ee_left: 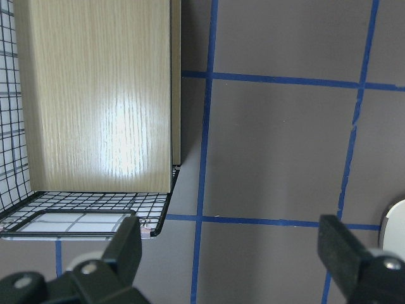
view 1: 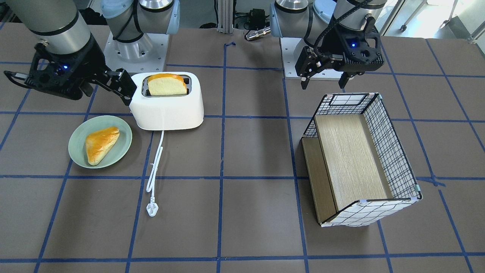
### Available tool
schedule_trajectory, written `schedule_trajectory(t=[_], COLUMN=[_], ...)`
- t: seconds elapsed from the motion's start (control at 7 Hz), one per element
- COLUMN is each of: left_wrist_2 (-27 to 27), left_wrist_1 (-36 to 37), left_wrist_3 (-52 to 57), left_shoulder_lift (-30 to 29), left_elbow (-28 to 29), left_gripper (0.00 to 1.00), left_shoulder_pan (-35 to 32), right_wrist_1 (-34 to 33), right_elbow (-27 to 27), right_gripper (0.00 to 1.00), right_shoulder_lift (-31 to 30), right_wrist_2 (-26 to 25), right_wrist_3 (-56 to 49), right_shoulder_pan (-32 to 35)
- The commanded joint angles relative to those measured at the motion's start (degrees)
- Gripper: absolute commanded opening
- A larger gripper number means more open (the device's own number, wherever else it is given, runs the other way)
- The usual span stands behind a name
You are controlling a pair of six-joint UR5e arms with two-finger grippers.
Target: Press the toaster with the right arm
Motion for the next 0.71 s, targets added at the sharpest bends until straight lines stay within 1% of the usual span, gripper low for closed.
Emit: schedule_trajectory(t=[0.0, 0.57], left_wrist_2=[0.09, 0.09], left_wrist_1=[0.0, 0.0], left_wrist_3=[0.0, 0.0], left_shoulder_lift=[0.0, 0.0], left_elbow=[0.09, 0.0], left_gripper=[1.0, 1.0], left_shoulder_pan=[0.0, 0.0], right_wrist_1=[-1.1, -1.36], right_elbow=[0.65, 0.65], right_gripper=[1.0, 1.0], right_shoulder_lift=[0.15, 0.15], right_wrist_2=[-0.27, -0.8], right_wrist_3=[2.6, 2.77], right_shoulder_pan=[2.54, 2.54])
